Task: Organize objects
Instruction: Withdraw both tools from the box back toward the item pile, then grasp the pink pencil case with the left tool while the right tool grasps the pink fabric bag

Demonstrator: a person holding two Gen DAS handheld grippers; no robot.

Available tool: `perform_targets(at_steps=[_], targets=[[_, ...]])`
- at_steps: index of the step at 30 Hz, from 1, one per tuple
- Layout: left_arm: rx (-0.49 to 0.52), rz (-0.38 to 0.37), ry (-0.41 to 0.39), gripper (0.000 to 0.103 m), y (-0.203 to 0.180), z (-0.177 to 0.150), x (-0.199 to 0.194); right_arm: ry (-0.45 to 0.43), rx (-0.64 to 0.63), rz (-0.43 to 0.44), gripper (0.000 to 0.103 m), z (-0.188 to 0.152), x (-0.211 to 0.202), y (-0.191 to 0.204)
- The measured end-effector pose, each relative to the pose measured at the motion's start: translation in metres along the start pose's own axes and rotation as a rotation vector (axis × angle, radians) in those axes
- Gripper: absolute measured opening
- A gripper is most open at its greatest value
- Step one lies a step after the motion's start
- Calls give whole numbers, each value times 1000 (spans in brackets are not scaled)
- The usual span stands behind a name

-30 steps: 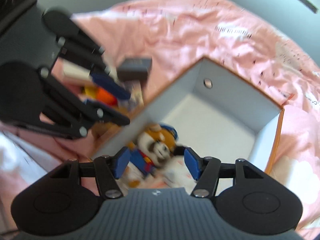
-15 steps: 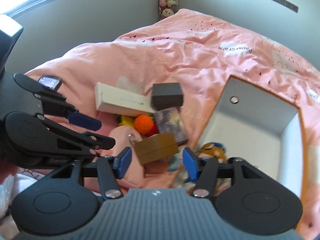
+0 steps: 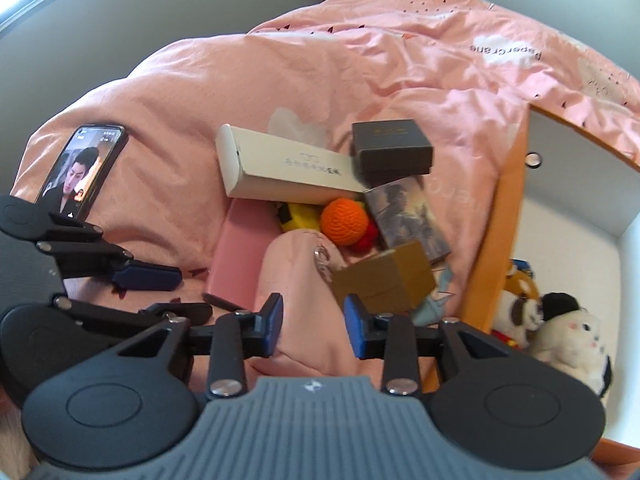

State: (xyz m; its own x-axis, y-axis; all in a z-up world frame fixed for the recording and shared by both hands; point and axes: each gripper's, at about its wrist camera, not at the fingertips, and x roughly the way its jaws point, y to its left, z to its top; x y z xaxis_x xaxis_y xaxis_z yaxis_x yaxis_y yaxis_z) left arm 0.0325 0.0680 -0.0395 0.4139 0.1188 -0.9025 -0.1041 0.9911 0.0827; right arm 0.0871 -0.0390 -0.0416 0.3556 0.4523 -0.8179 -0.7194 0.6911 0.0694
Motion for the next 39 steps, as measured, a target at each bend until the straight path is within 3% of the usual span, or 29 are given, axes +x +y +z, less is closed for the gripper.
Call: perform_targets(at_steps=[14,17,28,34,39], targets=[[2,-31,26,38,7,-1,10,99,31,72,38,10,44,4],[-4,-37,22,38,8,0,11,98,32,78,34,9,44,4],[-38,-62,-26,38,7,6,7,33,72,-38,27,0,13,-25],[-157,-120,-29,39,23,10,2,37,60,-35,29,1,16,-24],[-281,-158,14,39,39,18,14,46,56,-32,29,6,20,-25]])
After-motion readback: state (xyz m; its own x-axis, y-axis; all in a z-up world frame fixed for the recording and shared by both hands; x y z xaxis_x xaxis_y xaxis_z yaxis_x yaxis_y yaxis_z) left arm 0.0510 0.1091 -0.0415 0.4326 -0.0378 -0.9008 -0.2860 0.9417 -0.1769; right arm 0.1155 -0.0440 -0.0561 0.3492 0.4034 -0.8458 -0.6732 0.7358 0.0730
